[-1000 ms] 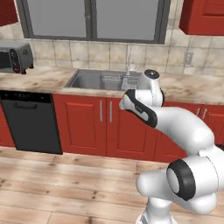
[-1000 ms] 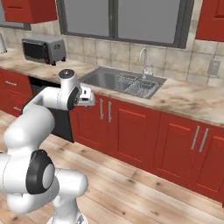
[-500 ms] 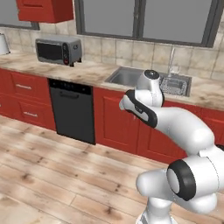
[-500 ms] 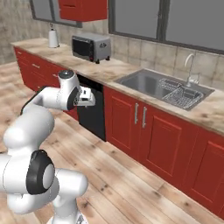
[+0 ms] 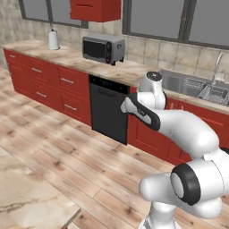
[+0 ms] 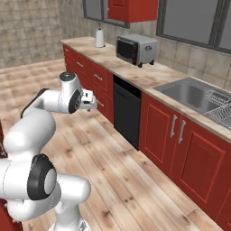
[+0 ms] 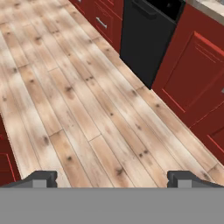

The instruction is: Four empty soda cans are scattered around the kitchen. Gather all the cans and cluster them next to the stove for recycling.

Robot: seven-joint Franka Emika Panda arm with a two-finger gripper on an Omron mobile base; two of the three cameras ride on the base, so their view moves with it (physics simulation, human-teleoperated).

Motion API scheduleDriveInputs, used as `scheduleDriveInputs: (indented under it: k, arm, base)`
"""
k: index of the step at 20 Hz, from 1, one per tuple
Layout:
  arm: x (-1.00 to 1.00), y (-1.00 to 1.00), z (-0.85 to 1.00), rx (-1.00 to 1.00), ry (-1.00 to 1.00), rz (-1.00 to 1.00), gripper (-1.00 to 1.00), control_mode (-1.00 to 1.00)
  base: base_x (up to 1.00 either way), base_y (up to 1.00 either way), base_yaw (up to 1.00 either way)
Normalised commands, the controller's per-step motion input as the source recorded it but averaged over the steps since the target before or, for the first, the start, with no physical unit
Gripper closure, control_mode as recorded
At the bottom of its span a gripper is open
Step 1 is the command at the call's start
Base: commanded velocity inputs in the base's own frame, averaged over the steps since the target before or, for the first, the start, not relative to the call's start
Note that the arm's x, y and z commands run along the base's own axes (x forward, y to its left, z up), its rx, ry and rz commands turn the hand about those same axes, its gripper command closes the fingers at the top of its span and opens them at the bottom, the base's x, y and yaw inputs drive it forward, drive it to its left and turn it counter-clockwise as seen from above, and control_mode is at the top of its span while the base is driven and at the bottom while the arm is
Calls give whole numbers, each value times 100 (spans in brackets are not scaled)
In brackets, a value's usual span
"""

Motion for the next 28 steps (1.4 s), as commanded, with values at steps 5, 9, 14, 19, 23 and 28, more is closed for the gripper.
scheduleDriveInputs:
  k: [5, 9, 14, 19, 23, 28]
  arm:
    - [0, 0, 0, 0, 0, 0, -100, 100]
    - [0, 0, 0, 0, 0, 0, -100, 100]
    - [0, 0, 0, 0, 0, 0, -100, 100]
    - [0, 0, 0, 0, 0, 0, -100, 100]
    - [0, 0, 0, 0, 0, 0, -100, 100]
    - [0, 0, 0, 0, 0, 0, -100, 100]
  base:
    - [29, 0, 39]
    - [43, 0, 34]
    - [59, -2, 22]
    - [50, -33, 12]
    - [40, -46, 9]
    - [39, -40, 8]
